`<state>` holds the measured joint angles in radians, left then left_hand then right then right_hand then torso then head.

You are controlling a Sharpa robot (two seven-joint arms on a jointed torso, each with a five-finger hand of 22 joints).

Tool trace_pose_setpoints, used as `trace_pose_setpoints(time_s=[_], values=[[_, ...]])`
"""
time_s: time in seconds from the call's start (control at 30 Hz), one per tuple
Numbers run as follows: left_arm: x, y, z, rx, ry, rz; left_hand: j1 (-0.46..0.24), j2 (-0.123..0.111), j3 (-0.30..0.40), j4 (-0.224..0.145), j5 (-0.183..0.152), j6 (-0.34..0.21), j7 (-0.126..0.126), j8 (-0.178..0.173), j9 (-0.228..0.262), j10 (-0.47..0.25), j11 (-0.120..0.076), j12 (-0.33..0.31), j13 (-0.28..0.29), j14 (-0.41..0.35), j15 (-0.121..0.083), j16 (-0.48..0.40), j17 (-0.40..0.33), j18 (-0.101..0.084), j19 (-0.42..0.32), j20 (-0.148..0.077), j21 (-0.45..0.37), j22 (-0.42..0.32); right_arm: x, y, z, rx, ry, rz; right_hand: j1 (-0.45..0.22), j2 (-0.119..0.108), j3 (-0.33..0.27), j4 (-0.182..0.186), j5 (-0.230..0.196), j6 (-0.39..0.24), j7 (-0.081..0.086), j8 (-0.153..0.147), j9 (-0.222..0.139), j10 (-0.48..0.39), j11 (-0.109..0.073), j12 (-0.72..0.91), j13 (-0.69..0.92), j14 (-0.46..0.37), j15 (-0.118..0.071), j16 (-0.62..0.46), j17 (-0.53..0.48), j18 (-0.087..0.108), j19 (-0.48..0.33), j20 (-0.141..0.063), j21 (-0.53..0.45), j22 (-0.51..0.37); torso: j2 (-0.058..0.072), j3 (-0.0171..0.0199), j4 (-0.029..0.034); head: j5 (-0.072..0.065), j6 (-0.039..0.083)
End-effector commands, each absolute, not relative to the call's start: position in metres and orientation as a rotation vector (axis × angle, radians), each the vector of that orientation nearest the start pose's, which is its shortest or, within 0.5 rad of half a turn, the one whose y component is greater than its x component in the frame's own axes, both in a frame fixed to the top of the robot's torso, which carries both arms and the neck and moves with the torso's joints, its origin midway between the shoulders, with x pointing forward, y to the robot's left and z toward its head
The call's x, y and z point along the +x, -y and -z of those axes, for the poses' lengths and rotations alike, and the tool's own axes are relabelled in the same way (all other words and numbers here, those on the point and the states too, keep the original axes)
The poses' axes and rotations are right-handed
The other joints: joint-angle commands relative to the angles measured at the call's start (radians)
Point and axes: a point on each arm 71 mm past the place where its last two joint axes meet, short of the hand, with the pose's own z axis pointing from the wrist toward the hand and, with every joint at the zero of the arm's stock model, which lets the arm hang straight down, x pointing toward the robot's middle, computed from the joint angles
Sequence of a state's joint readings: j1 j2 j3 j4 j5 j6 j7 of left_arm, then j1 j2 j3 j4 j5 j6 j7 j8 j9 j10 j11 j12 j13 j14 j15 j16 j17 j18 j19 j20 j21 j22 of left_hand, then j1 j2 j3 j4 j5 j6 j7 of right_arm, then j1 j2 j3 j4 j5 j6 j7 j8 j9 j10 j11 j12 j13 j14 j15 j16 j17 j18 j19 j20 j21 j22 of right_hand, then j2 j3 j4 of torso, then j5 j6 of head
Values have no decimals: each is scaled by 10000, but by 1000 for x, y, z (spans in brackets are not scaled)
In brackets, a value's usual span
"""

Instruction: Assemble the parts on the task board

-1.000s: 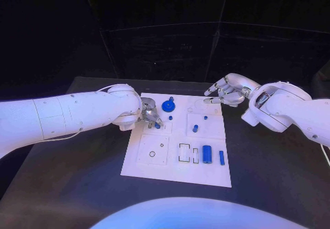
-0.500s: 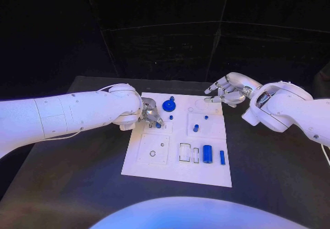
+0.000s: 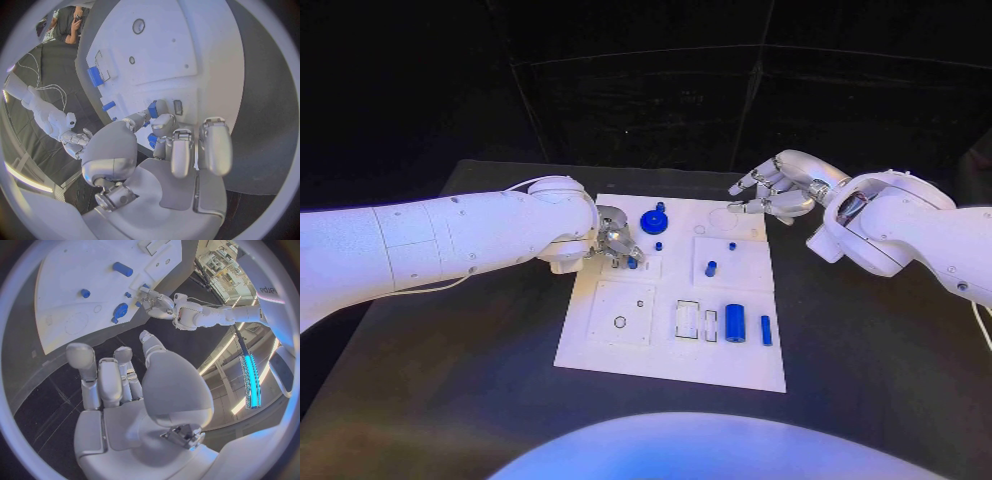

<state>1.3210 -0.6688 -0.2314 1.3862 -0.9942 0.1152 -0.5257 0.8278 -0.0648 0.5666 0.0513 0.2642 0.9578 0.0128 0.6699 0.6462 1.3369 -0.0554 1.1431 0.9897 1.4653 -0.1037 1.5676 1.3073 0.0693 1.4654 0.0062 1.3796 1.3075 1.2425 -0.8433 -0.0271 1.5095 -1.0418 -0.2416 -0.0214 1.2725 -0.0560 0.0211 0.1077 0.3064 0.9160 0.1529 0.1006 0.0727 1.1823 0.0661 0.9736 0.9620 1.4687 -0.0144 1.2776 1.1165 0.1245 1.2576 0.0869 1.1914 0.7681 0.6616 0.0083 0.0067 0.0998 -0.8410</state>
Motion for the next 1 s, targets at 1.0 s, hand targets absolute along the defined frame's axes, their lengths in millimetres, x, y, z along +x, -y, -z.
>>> trace_pose_setpoints(time_s=[1.0], values=[[509, -201, 199, -1923, -23577, 3697, 481, -361, -4279, 1075, -2153, -319, 161, -353, -101, -549, 138, -502, -753, 1055, 16, 32, 2635, 11, 26, -33, -592, -605, 502, 208, 166, 2830, -17464, -9278, -228, 119, -244, 309, -103, -23, -10, 109, 4, -54, -34, -94, -205, 23, -36, -243, -138, 177, -59, -6, -259, -215, 0, 0, -11, 10, 94]])
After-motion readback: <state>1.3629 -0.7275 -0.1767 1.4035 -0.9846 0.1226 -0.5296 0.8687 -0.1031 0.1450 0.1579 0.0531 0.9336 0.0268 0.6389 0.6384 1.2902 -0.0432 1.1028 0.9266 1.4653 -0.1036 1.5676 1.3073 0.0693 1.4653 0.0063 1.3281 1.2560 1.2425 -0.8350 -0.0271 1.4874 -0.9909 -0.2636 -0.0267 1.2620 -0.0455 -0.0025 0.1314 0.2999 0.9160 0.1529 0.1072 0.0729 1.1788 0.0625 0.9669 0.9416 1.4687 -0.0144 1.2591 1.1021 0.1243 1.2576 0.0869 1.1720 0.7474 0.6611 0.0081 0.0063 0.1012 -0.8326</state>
